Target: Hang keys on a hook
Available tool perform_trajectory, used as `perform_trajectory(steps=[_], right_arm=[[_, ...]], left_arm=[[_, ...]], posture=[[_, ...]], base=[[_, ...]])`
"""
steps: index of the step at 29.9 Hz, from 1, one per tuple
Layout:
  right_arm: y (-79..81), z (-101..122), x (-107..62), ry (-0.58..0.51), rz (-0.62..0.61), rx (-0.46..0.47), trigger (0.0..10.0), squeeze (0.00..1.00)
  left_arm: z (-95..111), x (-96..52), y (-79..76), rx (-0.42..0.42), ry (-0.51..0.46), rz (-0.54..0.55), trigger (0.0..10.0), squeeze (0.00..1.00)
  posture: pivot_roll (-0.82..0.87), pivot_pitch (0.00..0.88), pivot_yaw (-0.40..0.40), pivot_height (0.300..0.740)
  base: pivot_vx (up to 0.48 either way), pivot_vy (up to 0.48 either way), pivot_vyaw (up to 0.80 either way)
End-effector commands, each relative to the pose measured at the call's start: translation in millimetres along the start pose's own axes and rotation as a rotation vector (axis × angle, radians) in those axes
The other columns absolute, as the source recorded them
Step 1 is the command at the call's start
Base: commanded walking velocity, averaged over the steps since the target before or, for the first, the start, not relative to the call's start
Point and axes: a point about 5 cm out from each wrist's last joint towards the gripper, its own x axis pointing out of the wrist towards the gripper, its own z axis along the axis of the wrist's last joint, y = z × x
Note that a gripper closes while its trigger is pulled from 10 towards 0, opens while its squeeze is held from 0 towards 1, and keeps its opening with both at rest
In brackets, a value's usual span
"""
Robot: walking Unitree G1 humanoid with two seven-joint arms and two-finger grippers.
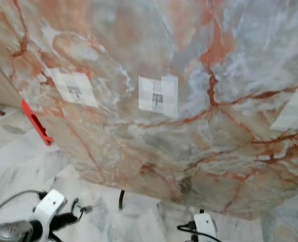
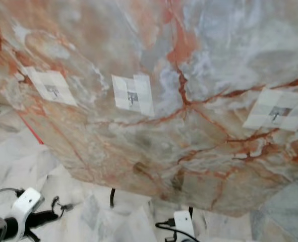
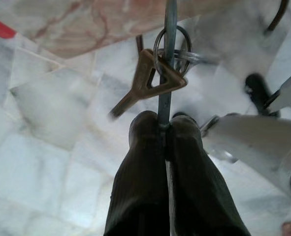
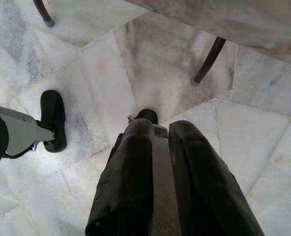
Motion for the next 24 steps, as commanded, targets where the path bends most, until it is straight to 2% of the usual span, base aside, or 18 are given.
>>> perform_trajectory(steps=[1, 2, 3, 4, 6, 7, 9, 13, 15, 16, 18, 21, 23, 24], right_arm=[[0.5, -9.2, -0.8, 0.032, 0.001, 0.002, 10.0, 0.0], [0.5, -9.2, -0.8, 0.032, 0.001, 0.002, 10.0, 0.0], [0.6, -9.4, -0.9, 0.032, 0.001, 0.004, 10.0, 0.0], [0.9, -9.6, -0.9, 0.033, 0.002, 0.003, 10.0, 0.0], [1.3, -9.8, -0.9, 0.034, 0.002, 0.002, 10.0, 0.0], [1.5, -10.0, -0.9, 0.034, 0.003, 0.003, 10.0, 0.0], [1.6, -10.0, -0.9, 0.034, 0.004, 0.003, 10.0, 0.0], [1.8, -10.1, -0.9, 0.035, 0.003, 0.002, 10.0, 0.0], [1.8, -10.1, -0.9, 0.035, 0.004, 0.002, 10.0, 0.0], [1.8, -10.0, -0.9, 0.035, 0.004, 0.001, 10.0, 0.0], [2.0, -9.8, -0.9, 0.035, 0.005, 0.0, 10.0, 0.0], [2.4, -9.1, -0.8, 0.033, 0.009, -0.013, 10.0, 0.0], [2.7, -8.8, -0.8, 0.032, 0.01, -0.013, 10.0, 0.0], [3.1, -8.6, -0.7, 0.033, 0.01, -0.01, 10.0, 0.0]], left_arm=[[2.4, 1.6, -8.7, -0.021, -0.031, -0.083, 10.0, 0.0], [2.4, 1.6, -8.7, -0.021, -0.031, -0.083, 10.0, 0.0], [-2.6, 3.0, -5.5, 0.062, 0.036, -0.055, 10.0, 0.0], [-6.7, 3.0, -4.1, 0.103, 0.083, -0.05, 10.0, 0.0], [-0.8, 1.6, -10.6, 0.041, 0.02, -0.119, 10.0, 0.0], [9.8, 0.7, -11.8, -0.018, -0.069, -0.13, 10.0, 0.0], [12.6, 0.6, -10.7, -0.024, -0.087, -0.119, 10.0, 0.0], [15.1, -1.4, -7.1, 0.01, -0.073, -0.105, 10.0, 0.0], [16.4, -2.3, -2.9, 0.079, -0.051, -0.061, 10.0, 0.0], [13.6, 0.0, 8.4, 0.174, 0.006, 0.048, 10.0, 0.0], [4.2, 1.8, 13.5, 0.248, 0.087, 0.09, 10.0, 0.0], [-19.0, 5.0, 7.5, 0.369, 0.233, 0.037, 10.0, 0.0], [-33.4, 7.7, 3.5, 0.409, 0.306, 0.009, 10.0, 0.0], [-54.2, 14.5, -3.7, 0.428, 0.386, -0.016, 10.0, 0.0]], posture=[[-0.08, 0.095, 0.032, 0.74], [-0.08, 0.095, 0.032, 0.74], [-0.08, 0.093, 0.033, 0.74], [-0.08, 0.092, 0.033, 0.74], [-0.08, 0.091, 0.034, 0.74], [-0.08, 0.09, 0.035, 0.74], [-0.08, 0.09, 0.035, 0.74], [-0.08, 0.089, 0.036, 0.74], [-0.07, 0.088, 0.035, 0.74], [-0.07, 0.089, 0.036, 0.74], [-0.07, 0.091, 0.037, 0.74], [-0.07, 0.093, 0.039, 0.74], [-0.07, 0.095, 0.04, 0.74], [-0.06, 0.095, 0.041, 0.74]], base=[[0.0, 0.0, 0.0], [0.0, 0.0, 0.0], [0.0, 0.0, 0.0], [0.0, 0.0, 0.0], [0.0, 0.0, 0.0], [0.0, 0.0, 0.0], [0.0, 0.0, 0.0], [0.0, 0.0, 0.0], [0.0, 0.0, 0.0], [0.0, 0.0, 0.0], [0.0, 0.0, 0.0], [0.0, 0.0, 0.0], [0.0, 0.0, 0.0], [0.0, 0.0, 0.0]])
